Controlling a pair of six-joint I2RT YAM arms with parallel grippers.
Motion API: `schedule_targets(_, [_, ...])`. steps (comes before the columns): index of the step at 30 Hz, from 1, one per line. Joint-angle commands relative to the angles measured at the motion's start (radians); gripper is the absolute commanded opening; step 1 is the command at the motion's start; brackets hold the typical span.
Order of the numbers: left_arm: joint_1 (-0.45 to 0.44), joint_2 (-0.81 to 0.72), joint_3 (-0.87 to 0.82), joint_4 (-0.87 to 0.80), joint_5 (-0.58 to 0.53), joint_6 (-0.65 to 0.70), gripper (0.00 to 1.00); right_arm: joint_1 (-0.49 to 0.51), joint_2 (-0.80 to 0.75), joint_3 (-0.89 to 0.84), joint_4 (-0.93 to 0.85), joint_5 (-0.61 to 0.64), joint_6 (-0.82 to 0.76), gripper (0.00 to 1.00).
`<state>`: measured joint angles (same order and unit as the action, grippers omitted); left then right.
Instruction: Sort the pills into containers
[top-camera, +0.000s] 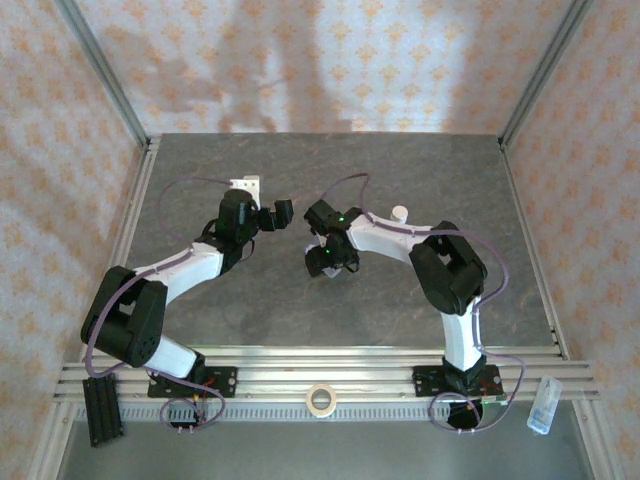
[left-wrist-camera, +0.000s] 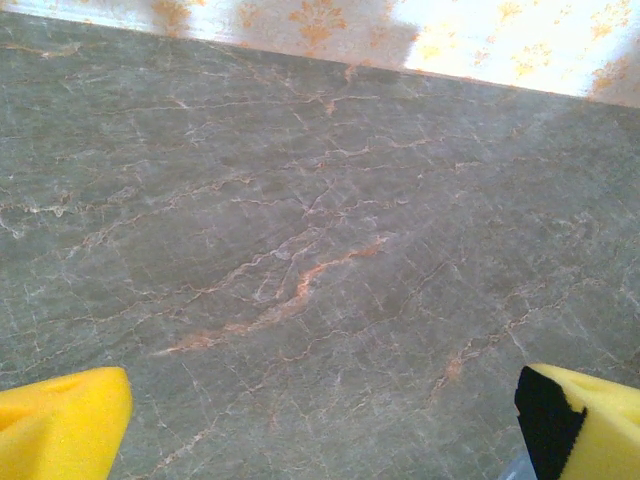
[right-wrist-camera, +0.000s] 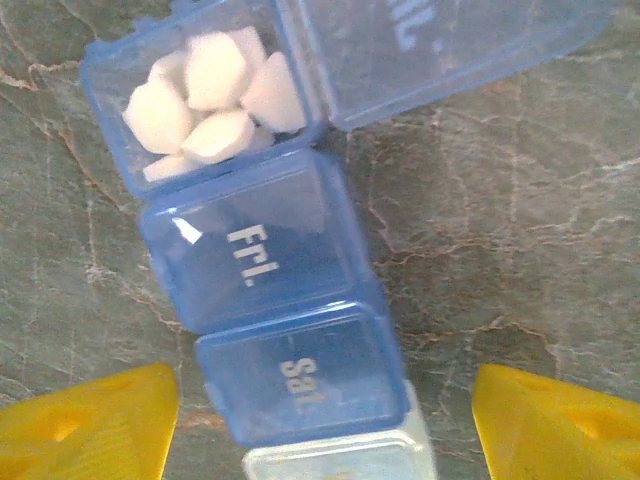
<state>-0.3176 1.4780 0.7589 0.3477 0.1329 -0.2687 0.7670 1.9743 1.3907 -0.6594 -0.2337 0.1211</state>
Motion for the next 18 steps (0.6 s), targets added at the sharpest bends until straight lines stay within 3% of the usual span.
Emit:
schedule_targets(1, [0.012, 0.001, 0.017, 0.020, 0.021, -0.018, 1.00, -0.011, -0.044, 0.050, -0.052, 0.065, -0.023, 0.78])
schedule_targets(18, [0.013, -0.009, 0.026, 0.009, 0.021, -0.017, 1.00, -0.022, -0.038, 0.042, -0.046, -0.045, -0.145, 0.80])
